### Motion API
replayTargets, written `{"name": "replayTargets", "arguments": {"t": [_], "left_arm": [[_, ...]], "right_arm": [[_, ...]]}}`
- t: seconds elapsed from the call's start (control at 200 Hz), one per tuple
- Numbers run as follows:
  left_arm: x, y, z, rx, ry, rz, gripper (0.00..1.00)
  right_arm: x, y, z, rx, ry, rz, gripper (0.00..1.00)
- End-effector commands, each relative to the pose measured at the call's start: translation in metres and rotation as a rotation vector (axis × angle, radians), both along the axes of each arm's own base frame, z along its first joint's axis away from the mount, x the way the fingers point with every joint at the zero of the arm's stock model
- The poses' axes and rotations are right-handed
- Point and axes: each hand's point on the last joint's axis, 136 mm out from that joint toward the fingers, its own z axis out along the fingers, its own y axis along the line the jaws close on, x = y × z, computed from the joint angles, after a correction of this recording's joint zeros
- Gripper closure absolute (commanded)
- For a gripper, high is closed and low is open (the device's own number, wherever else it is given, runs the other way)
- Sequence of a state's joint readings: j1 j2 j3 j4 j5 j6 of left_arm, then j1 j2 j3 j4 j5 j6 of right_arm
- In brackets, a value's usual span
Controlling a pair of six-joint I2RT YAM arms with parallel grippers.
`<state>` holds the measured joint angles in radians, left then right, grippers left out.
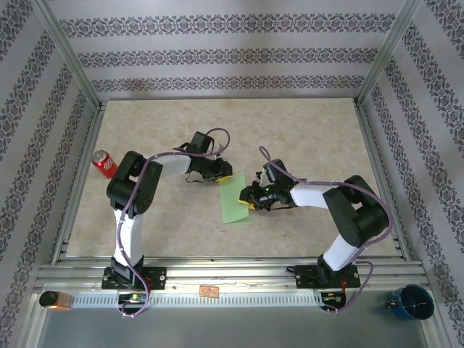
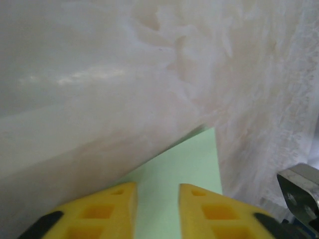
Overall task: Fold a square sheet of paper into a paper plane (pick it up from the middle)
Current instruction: Fold the triangle a second time at the center of the table.
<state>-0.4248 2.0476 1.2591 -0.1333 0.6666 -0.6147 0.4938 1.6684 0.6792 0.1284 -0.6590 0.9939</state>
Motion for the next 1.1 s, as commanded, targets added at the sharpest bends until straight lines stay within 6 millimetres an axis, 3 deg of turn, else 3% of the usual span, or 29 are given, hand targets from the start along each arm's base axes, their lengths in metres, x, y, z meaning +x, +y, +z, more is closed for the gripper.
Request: {"name": "replayTargets", "arguments": {"t": [0.0, 0.075, 0.26, 0.455, 0.62, 0.869, 0.994, 1.094], "left_arm": [[0.004, -0.005, 0.034, 0.049, -0.113, -0.049, 0.62], [0.003, -0.007, 0.049, 0.048, -0.140, -0.067, 0.57], [-0.006, -0.004, 0.080, 0.059, -0.317, -0.018, 0.54], [-0.042, -0.007, 0.094, 0.069, -0.437, -0.034, 0.55], [-0.065, 0.002, 0.100, 0.084, -0.511, 0.005, 0.54], [-0.092, 0.010, 0.103, 0.167, -0.632, -0.058, 0.52], [-0.113, -0.001, 0.107, 0.199, -0.760, -0.164, 0.48], [-0.136, -0.015, 0.098, 0.240, -0.824, -0.316, 0.40]], "right_arm": [[0.009, 0.003, 0.005, 0.037, -0.027, 0.023, 0.74], [0.012, 0.001, 0.003, 0.049, -0.022, 0.023, 0.75], [0.019, 0.004, 0.006, 0.099, -0.024, 0.045, 0.83], [0.022, 0.005, 0.004, 0.103, -0.018, 0.043, 0.93], [0.024, 0.000, -0.002, 0.077, 0.000, -0.050, 0.99], [0.030, 0.010, 0.011, 0.136, -0.036, -0.199, 0.99], [0.028, 0.010, 0.018, 0.116, -0.066, -0.181, 0.90], [0.025, 0.012, 0.018, 0.139, -0.057, -0.155, 0.81]]}}
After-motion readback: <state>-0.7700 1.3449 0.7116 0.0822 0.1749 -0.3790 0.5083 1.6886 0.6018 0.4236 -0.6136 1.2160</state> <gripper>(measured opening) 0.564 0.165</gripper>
